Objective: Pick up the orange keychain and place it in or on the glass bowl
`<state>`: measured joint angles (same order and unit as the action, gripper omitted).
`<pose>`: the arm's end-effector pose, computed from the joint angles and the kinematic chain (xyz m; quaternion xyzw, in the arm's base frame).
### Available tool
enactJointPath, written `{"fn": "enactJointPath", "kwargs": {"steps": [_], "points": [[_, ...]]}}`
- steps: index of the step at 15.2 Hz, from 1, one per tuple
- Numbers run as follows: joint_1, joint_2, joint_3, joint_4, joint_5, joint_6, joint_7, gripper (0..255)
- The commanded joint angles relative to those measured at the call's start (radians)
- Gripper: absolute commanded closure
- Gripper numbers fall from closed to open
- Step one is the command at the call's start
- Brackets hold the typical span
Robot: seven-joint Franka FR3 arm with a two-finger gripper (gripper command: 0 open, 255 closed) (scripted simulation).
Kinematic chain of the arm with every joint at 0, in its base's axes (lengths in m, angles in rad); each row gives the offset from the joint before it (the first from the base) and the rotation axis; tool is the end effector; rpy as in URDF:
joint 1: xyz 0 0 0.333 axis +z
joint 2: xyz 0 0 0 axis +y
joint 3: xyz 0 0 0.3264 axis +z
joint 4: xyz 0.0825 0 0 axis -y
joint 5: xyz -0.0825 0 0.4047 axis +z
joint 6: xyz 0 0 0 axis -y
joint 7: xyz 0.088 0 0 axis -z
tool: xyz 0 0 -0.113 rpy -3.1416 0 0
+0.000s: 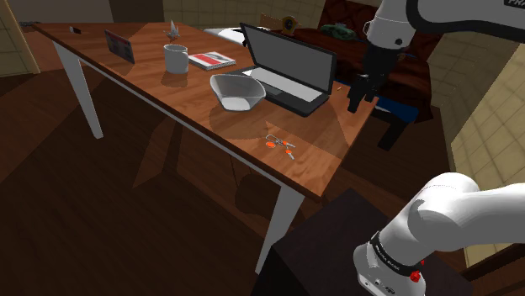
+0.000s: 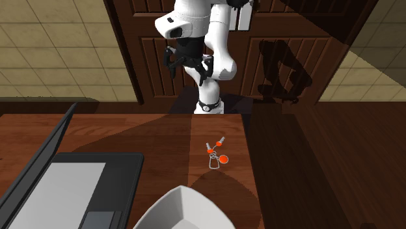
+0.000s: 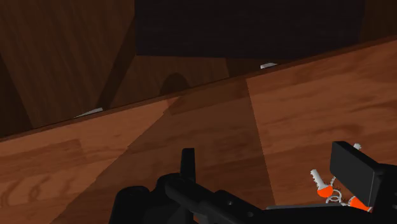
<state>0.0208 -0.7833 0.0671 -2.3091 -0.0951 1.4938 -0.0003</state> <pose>0.3125 0.0231 0.6078 0.9969 0.0310 -0.0140 0.0716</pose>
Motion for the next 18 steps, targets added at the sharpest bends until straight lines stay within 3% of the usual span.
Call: {"fn": "enactJointPath", "kwargs": {"steps": [1, 10, 18], "points": [[0.0, 0.0, 0.0, 0.0, 0.0, 0.0, 0.0, 0], [0.031, 0.113, 0.1, -0.127, 0.139, 0.258, 0.186, 0], [0.052, 0.28, 0.186, -0.151, 0.224, 0.479, 0.316, 0]]}}
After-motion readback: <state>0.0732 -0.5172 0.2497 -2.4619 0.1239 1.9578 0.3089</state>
